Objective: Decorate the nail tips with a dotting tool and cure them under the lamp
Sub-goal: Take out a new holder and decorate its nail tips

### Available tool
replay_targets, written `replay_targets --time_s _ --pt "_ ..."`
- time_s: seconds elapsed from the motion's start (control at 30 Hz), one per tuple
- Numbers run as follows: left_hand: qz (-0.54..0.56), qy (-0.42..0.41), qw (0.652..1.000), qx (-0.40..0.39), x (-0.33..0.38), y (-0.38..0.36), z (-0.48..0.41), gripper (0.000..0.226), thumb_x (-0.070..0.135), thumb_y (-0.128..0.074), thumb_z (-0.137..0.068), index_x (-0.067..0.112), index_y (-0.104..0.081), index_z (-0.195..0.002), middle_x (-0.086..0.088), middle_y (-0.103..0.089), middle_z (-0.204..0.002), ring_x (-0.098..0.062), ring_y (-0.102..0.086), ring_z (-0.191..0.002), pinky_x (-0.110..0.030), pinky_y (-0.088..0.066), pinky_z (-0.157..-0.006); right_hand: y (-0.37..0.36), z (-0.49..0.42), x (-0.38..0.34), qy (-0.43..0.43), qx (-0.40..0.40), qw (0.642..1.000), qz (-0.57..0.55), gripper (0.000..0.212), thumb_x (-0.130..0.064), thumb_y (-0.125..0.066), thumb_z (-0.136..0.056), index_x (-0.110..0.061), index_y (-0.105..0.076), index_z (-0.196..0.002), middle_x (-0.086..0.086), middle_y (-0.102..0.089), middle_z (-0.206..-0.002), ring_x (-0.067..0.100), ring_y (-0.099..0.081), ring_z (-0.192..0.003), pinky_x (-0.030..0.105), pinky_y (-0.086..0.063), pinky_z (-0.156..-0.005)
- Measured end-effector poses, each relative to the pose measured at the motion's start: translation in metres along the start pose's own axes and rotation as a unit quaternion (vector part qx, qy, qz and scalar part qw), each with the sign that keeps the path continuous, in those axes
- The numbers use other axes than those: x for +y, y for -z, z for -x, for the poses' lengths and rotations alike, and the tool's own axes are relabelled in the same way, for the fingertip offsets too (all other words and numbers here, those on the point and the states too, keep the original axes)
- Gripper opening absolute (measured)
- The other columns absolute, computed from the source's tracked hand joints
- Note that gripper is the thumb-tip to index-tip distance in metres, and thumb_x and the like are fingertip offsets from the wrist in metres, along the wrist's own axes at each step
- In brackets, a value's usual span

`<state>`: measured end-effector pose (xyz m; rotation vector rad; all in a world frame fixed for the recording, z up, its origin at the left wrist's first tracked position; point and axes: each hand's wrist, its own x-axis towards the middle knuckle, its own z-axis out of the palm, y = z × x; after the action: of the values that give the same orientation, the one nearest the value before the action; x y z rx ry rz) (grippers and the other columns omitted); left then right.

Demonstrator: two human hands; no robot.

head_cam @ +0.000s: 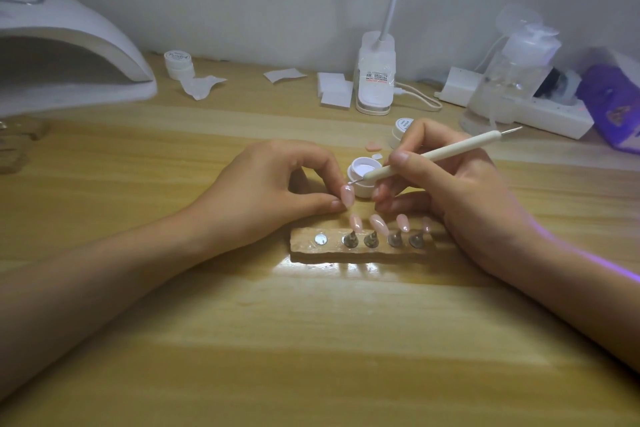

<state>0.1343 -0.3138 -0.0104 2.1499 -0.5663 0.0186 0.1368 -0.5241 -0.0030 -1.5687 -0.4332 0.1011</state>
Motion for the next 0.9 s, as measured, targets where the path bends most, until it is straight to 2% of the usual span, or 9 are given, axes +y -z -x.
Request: replay_targets --time_s 0.47,0.8,0.9 --pt "0.005 -0.005 1.000 -0.005 0.0005 0.0003 0.0002 0.017 0.018 -0.078 -0.080 0.031 -0.070 -0.074 0.018 -0.070 -0.080 -0.005 -0.059 -0.060 -0.023 -0.046 -0.065 0.0004 -0.0004 0.0008 -0.005 -0.010 1.000 0.007 0.016 -0.024 -0.062 -0.084 -0.014 -0.053 -0.075 0.012 -0.071 -0.072 0.020 -0.068 -0.063 0.027 -0.057 -0.058" --pt "0.001 -0.008 1.000 -0.002 -0.0010 0.0002 0.0000 0.019 0.018 -0.078 -0.080 0.034 -0.069 -0.073 0.015 -0.072 -0.083 -0.005 -0.061 -0.062 -0.027 -0.049 -0.068 0.0013 0.0000 0.0000 -0.002 -0.013 1.000 0.014 0.022 -0.015 -0.060 -0.093 -0.019 -0.056 -0.072 0.013 -0.072 -0.075 0.019 -0.069 -0.066 0.029 -0.058 -0.062" --pt "0.002 -0.009 1.000 -0.003 -0.0008 0.0004 0.0000 0.021 0.018 -0.079 -0.080 0.035 -0.069 -0.073 0.015 -0.071 -0.081 -0.004 -0.062 -0.062 -0.025 -0.048 -0.066 0.0011 0.0000 -0.0002 0.004 -0.010 1.000 0.005 0.022 -0.016 -0.061 -0.092 -0.021 -0.057 -0.071 0.013 -0.073 -0.077 0.018 -0.069 -0.067 0.027 -0.058 -0.061"
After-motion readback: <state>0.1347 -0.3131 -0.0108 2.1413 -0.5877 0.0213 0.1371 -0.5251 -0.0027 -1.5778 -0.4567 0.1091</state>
